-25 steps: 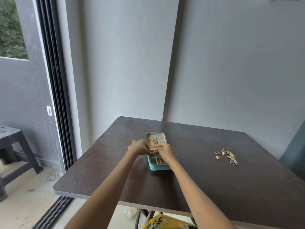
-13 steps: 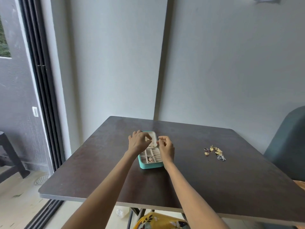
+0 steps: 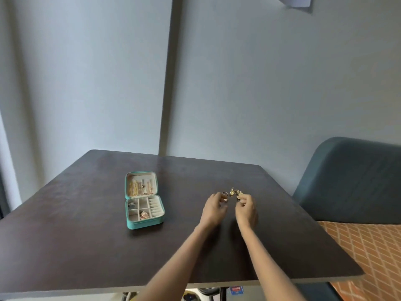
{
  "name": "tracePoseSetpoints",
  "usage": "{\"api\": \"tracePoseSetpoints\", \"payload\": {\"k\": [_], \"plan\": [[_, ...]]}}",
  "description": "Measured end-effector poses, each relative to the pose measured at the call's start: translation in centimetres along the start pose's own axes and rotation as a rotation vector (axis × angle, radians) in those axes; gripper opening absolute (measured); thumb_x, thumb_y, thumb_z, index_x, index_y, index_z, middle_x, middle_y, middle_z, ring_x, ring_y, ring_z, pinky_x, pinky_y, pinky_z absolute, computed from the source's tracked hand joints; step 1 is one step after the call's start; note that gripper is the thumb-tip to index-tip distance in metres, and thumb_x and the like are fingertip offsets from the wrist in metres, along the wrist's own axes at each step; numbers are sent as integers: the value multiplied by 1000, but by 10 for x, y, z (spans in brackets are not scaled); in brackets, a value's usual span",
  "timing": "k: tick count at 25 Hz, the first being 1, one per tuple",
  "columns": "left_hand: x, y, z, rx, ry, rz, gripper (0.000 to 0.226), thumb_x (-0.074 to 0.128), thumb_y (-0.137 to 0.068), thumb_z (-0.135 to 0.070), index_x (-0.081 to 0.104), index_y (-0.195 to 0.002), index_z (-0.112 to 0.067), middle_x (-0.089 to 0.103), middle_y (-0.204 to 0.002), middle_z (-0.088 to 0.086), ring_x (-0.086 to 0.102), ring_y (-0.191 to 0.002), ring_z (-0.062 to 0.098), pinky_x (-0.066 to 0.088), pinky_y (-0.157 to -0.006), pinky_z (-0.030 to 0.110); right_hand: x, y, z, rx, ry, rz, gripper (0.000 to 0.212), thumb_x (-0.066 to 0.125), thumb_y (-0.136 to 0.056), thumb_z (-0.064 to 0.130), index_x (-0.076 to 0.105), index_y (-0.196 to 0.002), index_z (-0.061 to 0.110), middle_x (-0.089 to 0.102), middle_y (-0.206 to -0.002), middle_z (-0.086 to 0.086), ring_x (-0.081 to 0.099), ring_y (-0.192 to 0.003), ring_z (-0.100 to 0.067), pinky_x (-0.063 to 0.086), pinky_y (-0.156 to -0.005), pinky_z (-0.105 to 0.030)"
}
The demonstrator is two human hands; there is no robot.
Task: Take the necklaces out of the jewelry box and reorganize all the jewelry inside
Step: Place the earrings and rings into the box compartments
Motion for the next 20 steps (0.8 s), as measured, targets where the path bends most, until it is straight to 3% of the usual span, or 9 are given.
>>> {"api": "tracePoseSetpoints", "payload": {"k": [3,7,13,17,20], "plan": [[9,-8,8,-79,75,-53,30,52,-84,-3,55,-112,-13,50,-96,-15,56,-103,21,42,-88,27,-7,-24,-28,82,34,21,19,53,-87,10,60,-103,15,54,-113,-11,59,-98,-35,45,-78,-37],[8,-22,17,-82,5,-104,30,53,-88,-9,51,-117,-16,45,-107,-9,56,-105,19,41,-85,29,8,-41,-31,28,61,70,20,56,-87,13,63,-105,18,52,-110,-10,56,-100,-33,46,-81,-37],[11,-37,22,-32,-59,-97,25,54,-87,-13,54,-111,-20,45,-101,-13,56,-92,15,39,-75,23,27,-48,-12,-155,511,65,33,59,-85,42,61,-116,31,53,-119,-1,43,-115,-23,35,-92,-36],[16,-40,23,-13,-82,-73,23,54,-86,-16,58,-107,-25,52,-102,-16,56,-85,12,40,-71,25,31,-51,-3,-226,647,3,23,50,-91,32,66,-106,25,59,-114,2,45,-112,-21,31,-91,-37],[15,-41,24,-12,-67,-77,23,53,-86,-16,58,-106,-26,52,-101,-16,56,-87,10,40,-70,24,30,-52,4,-268,611,-17,17,54,-91,31,69,-97,25,63,-107,2,47,-107,-21,27,-87,-35]]}}
Point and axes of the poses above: each hand's wrist, its own y-axis away from the middle knuckle, its own x-axis out of the palm, z = x × y, the point moved 9 cm from there along -y, towards the middle knuckle
